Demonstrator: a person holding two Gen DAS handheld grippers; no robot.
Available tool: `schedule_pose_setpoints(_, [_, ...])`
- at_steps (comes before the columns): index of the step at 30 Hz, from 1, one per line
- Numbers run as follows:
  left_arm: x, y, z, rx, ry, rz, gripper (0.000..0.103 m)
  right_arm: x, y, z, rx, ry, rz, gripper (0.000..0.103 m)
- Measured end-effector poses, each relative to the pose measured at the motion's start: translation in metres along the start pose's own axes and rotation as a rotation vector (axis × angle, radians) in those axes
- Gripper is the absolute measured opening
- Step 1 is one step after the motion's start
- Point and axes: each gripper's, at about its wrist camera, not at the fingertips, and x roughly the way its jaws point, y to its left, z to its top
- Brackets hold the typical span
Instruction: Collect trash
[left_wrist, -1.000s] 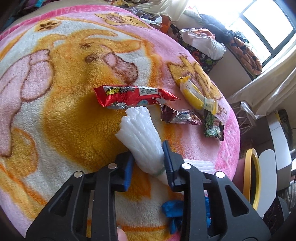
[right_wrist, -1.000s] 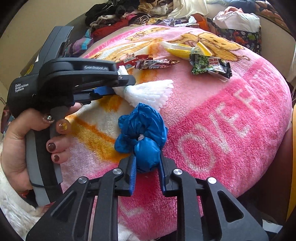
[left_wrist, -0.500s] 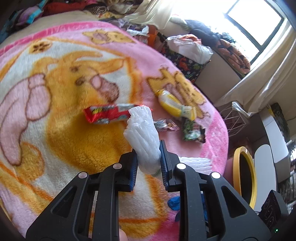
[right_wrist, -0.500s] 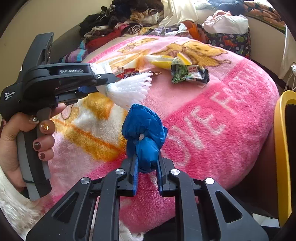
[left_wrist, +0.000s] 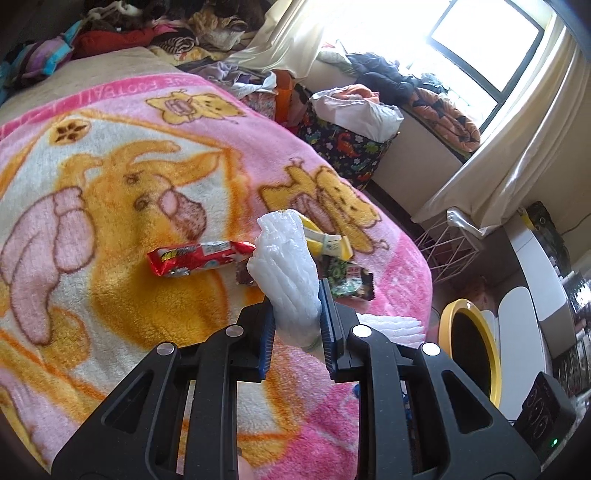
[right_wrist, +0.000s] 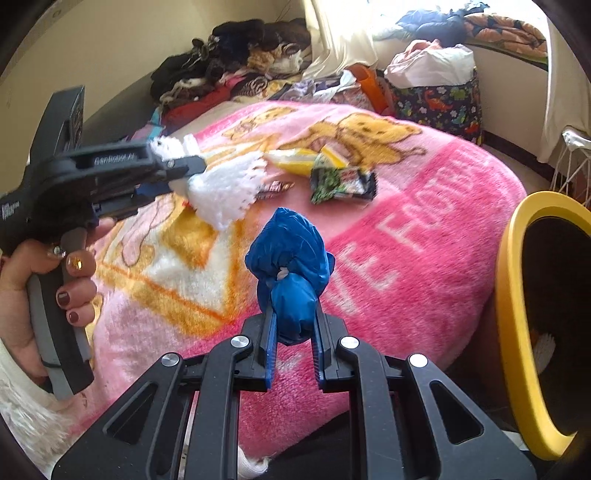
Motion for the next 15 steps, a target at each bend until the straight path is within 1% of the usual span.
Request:
schedule_pose_setpoints(7, [-0.007, -0.013, 0.001, 0.021, -0.015, -0.025, 0.016, -0.022, -0.019, 0.010, 0.046, -0.065, -0.016, 0.015])
schedule_pose_setpoints(15, [-0.017, -0.036, 0.002, 0.055, -0.036, -0.055, 0.016, -0.050, -0.035, 0.019, 0.069, -0.152, -0.052, 0.015])
